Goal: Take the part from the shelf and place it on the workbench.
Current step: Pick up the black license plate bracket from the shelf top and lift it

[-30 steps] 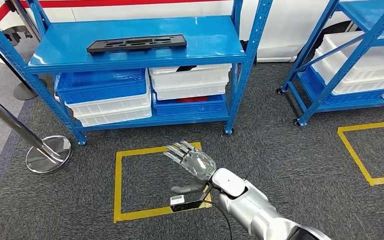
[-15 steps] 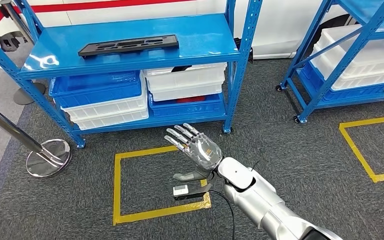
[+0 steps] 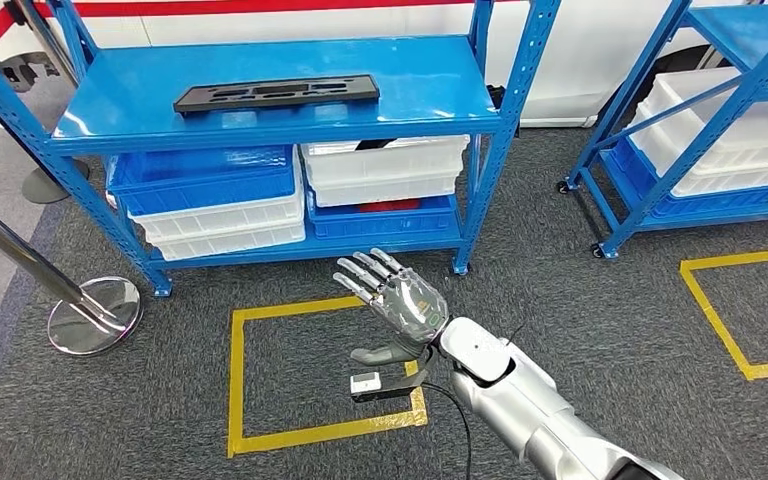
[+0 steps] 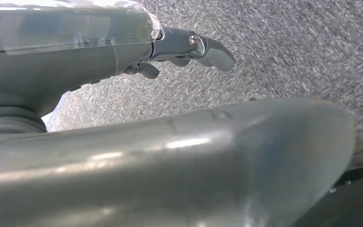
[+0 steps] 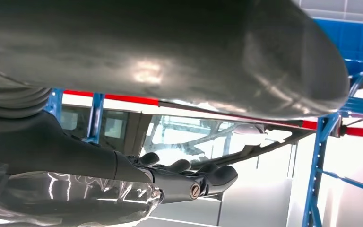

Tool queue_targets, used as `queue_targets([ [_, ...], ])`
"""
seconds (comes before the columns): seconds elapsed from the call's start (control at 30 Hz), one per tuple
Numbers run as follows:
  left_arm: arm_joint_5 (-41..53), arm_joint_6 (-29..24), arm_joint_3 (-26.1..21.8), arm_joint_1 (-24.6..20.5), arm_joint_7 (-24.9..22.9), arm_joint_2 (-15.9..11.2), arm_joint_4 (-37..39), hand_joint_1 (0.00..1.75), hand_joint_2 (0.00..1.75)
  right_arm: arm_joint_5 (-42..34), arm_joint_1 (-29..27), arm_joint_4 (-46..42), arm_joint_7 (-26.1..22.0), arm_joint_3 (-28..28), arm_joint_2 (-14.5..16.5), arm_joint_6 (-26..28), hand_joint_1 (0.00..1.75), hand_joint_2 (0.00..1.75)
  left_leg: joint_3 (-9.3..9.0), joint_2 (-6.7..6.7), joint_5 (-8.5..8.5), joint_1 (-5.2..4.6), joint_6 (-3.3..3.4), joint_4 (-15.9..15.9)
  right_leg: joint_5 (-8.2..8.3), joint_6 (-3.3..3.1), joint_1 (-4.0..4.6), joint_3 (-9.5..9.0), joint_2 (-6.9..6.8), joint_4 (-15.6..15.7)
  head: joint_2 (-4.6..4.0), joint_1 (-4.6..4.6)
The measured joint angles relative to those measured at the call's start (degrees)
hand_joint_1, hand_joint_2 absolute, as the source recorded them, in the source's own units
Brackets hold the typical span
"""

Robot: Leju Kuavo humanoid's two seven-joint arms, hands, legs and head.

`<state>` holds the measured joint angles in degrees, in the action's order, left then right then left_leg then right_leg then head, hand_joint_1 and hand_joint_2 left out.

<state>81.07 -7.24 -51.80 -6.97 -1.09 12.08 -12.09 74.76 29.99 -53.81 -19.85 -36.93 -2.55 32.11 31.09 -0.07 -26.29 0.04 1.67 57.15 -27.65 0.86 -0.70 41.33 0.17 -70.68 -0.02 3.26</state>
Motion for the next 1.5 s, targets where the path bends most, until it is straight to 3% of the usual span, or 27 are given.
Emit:
queue_targets([
  [0.03, 0.0, 0.0, 0.1, 0.0, 0.0, 0.0, 0.0, 0.00, 0.00, 0.0, 0.0, 0.0, 0.0, 0.0, 0.0, 0.0, 0.00, 0.00, -0.50, -0.05, -0.42, -0.05, -0.11, 0.0, 2.59, -0.33, 0.08, -1.48, -0.01, 4.1, 0.00, 0.00],
  [0.1, 0.0, 0.1, 0.1, -0.1, 0.0, 0.1, 0.1, 0.00, 0.00, 0.0, 0.0, 0.0, -0.1, 0.0, 0.0, 0.0, 0.00, 0.00, -1.05, -0.13, -1.21, -0.30, -0.58, 0.2, 5.08, -0.91, 0.39, -4.13, -0.06, 10.4, 0.00, 0.01],
  [0.17, -0.1, 0.1, 0.2, -0.2, 0.0, 0.1, 0.2, 0.00, 0.00, 0.1, 0.1, 0.0, -0.3, 0.1, -0.1, 0.1, 0.00, 0.00, -1.14, -0.15, -1.69, -0.36, -1.18, 0.2, 4.57, -1.31, 0.70, -4.85, -0.02, 11.8, 0.00, 0.01],
  [0.27, -0.1, 0.1, 0.2, -0.3, 0.0, 0.1, 0.2, 0.00, 0.00, 0.1, 0.1, -0.1, -0.6, 0.3, 0.0, 0.2, 0.00, 0.00, -1.14, -0.04, -2.94, -0.29, -2.15, 1.4, 4.06, -2.04, 0.26, -5.80, 0.12, 12.6, 0.00, 0.03],
  [0.3, -0.1, 0.1, 0.2, -0.4, 0.0, 0.0, 0.2, 0.00, 0.00, 0.1, 0.1, -0.1, -0.7, 0.3, 0.0, 0.2, 0.00, 0.00, -0.12, -0.03, -4.03, -0.21, -2.54, 3.7, 3.88, -2.28, 0.05, -6.31, 0.10, 12.8, 0.00, 0.04],
  [0.37, -0.2, 0.1, 0.2, -0.3, 0.0, 0.1, 0.2, 0.00, 0.00, 0.1, 0.1, -0.1, -0.9, 0.3, 0.0, 0.2, 0.00, 0.00, 4.25, -0.03, -6.76, 0.21, -3.25, 11.3, 3.36, -2.61, 0.00, -6.93, 0.06, 13.0, 0.00, 0.05],
  [0.43, -0.2, 0.2, 0.2, -0.1, 0.0, 0.1, 0.2, 0.00, 0.00, 0.1, -0.1, -0.1, -1.0, 0.3, 0.0, 0.2, 0.00, 0.00, 8.34, -0.02, -7.27, 0.54, -3.70, 16.8, 2.77, -2.61, 0.02, -7.52, 0.14, 12.9, 0.00, 0.05],
  [0.47, -0.2, 0.2, 0.2, 0.0, 0.0, 0.0, 0.2, 0.00, 0.00, 0.1, -0.1, 0.0, -1.1, 0.3, 0.0, 0.2, 0.00, 0.00, 8.93, -0.02, -5.74, 0.63, -3.79, 16.4, 2.43, -2.53, 0.00, -7.97, 0.21, 12.9, 0.00, 0.05],
  [0.5, -0.2, 0.2, 0.2, 0.1, 0.0, 0.0, 0.2, 0.00, 0.00, 0.1, -0.2, 0.0, -1.1, 0.3, 0.0, 0.2, 0.00, 0.00, 8.38, -0.01, -3.17, 0.69, -3.77, 13.8, 2.03, -2.41, -0.02, -8.55, 0.28, 12.9, 0.00, 0.06],
  [0.57, -0.2, 0.2, 0.2, 0.1, 0.1, 0.0, 0.3, 0.00, 0.00, 0.0, -0.1, 0.0, -1.2, 0.3, 0.0, 0.2, 0.00, 0.00, 5.67, 0.00, 1.98, 0.61, -3.38, 5.8, 1.18, -1.98, 0.06, -9.60, 0.35, 12.9, 0.00, 0.05],
  [0.63, -0.2, 0.2, 0.2, 0.0, 0.1, 0.0, 0.3, 0.00, 0.00, 0.0, -0.1, 0.0, -1.4, 0.3, 0.0, 0.2, 0.00, 0.00, 3.97, -0.02, 3.34, 0.35, -2.59, 1.2, 0.66, -1.42, 0.23, -9.79, 0.36, 12.8, 0.00, 0.04],
  [0.73, -0.2, 0.2, 0.2, 0.0, 0.1, 0.1, 0.3, 0.00, 0.00, -0.1, 0.0, 0.0, -1.6, 0.3, 0.0, 0.2, 0.00, 0.00, 3.56, -0.12, 2.56, 0.33, -1.40, 0.5, 0.17, -0.50, 0.26, -9.82, 0.27, 12.7, 0.00, 0.04],
  [0.8, -0.2, 0.2, 0.2, 0.0, 0.1, 0.1, 0.3, 0.00, 0.00, -0.2, 0.2, 0.0, -1.8, 0.4, 0.0, 0.2, 0.00, 0.00, 2.89, -0.12, 2.36, 0.54, -0.64, 0.0, -1.48, -0.05, 0.17, -8.57, 0.18, 9.7, 0.00, 0.03],
  [0.9, -0.2, 0.1, 0.2, 0.0, 0.1, 0.2, 0.3, 0.00, 0.00, -0.6, 0.1, 0.2, -2.2, 0.5, 0.0, 0.2, 0.00, 0.00, 2.11, -0.11, 1.68, 0.48, 0.01, -0.1, -5.36, 0.25, 0.01, -1.99, 0.14, -1.4, 0.00, 0.02],
  [0.93, -0.2, 0.1, 0.2, 0.0, 0.1, 0.2, 0.3, 0.00, 0.00, -0.7, 0.0, 0.3, -2.3, 0.5, -0.1, 0.2, 0.00, 0.00, 1.78, -0.14, 1.37, 0.45, 0.04, -0.1, -5.36, 0.31, -0.03, -0.19, 0.14, -3.7, 0.00, 0.02],
  [0.97, -0.2, 0.1, 0.2, 0.1, 0.1, 0.2, 0.3, 0.00, 0.00, -0.7, -0.1, 0.4, -2.3, 0.5, -0.1, 0.2, 0.00, 0.00, 1.34, -0.19, 1.02, 0.44, 0.00, -0.1, -4.22, 0.32, -0.05, 0.67, 0.13, -4.0, 0.00, 0.02],
  [1.0, -0.2, 0.1, 0.2, 0.1, 0.2, 0.2, 0.3, 0.00, 0.00, -0.7, -0.1, 0.4, -2.3, 0.5, -0.1, 0.2, 0.00, 0.00, 0.78, -0.23, 0.61, 0.43, -0.08, -0.1, -1.97, 0.24, -0.07, 0.33, 0.12, -2.0, 0.00, 0.02],
  [1.07, -0.1, 0.3, 0.2, 0.1, 0.1, 0.2, 0.4, 0.00, 0.00, -0.7, -0.1, 0.5, -2.0, 0.5, -0.1, 0.2, 0.00, 0.00, -0.39, -0.31, -0.37, 0.34, -0.44, 0.0, 3.18, -0.15, 0.02, -2.48, 0.06, 5.7, 0.00, 0.02],
  [1.1, -0.1, 0.3, 0.3, 0.1, 0.1, 0.2, 0.4, 0.00, 0.00, -0.6, -0.1, 0.5, -1.9, 0.5, -0.1, 0.2, 0.00, 0.00, -0.74, -0.34, -0.84, 0.24, -0.73, 0.2, 4.52, -0.39, 0.14, -3.84, 0.05, 9.1, 0.00, 0.02],
  [1.13, -0.1, 0.4, 0.3, 0.0, 0.0, 0.2, 0.4, 0.00, 0.00, -0.5, -0.2, 0.4, -1.9, 0.6, -0.1, 0.2, 0.00, 0.00, -0.90, -0.35, -1.21, 0.16, -1.05, 0.3, 4.95, -0.63, 0.26, -4.65, 0.06, 11.1, 0.00, 0.02],
  [1.27, -0.1, 0.5, 0.3, -0.3, -0.3, 0.1, 0.4, 0.00, 0.00, 0.0, -0.4, -0.2, -1.8, 0.7, 0.1, 0.0, 0.00, 0.00, -1.27, -0.26, -2.52, 0.14, -2.43, 0.6, 3.71, -1.79, 0.19, -5.76, 0.30, 12.3, 0.00, 0.03],
  [1.33, -0.2, 0.5, 0.3, -0.4, -0.3, 0.1, 0.4, 0.00, 0.00, 0.3, -0.3, -0.5, -1.7, 0.7, 0.3, -0.3, 0.00, 0.00, 0.69, -0.23, -4.65, 0.28, -3.10, 5.2, 3.16, -2.37, -0.07, -6.81, 0.24, 12.6, 0.00, 0.04],
  [1.4, -0.2, 0.5, 0.3, -0.4, -0.3, 0.1, 0.4, 0.00, 0.00, 0.4, -0.3, -0.5, -1.7, 0.7, 0.5, -0.6, 0.00, 0.00, 5.52, -0.23, -7.31, 0.44, -3.62, 13.4, 2.45, -2.67, 0.01, -7.56, 0.18, 12.7, 0.00, 0.04],
  [1.43, -0.2, 0.5, 0.3, -0.3, -0.3, 0.1, 0.4, 0.00, 0.00, 0.4, -0.4, -0.5, -1.7, 0.7, 0.5, -0.7, 0.00, 0.00, 7.74, -0.22, -7.70, 0.49, -3.74, 16.5, 2.07, -2.70, 0.06, -7.95, 0.20, 12.6, 0.00, 0.04],
  [1.47, -0.2, 0.5, 0.3, -0.2, -0.3, 0.1, 0.4, 0.00, 0.00, 0.5, -0.5, -0.5, -1.7, 0.7, 0.5, -0.8, 0.00, 0.00, 9.04, -0.22, -6.82, 0.51, -3.74, 17.5, 1.66, -2.69, 0.10, -8.47, 0.25, 12.6, 0.00, 0.04],
  [1.5, -0.2, 0.5, 0.3, -0.1, -0.3, 0.0, 0.4, 0.00, 0.00, 0.5, -0.5, -0.5, -1.7, 0.7, 0.5, -0.8, 0.00, 0.00, 9.19, -0.22, -4.69, 0.50, -3.60, 16.0, 1.19, -2.64, 0.13, -9.12, 0.31, 12.6, 0.00, 0.04],
])
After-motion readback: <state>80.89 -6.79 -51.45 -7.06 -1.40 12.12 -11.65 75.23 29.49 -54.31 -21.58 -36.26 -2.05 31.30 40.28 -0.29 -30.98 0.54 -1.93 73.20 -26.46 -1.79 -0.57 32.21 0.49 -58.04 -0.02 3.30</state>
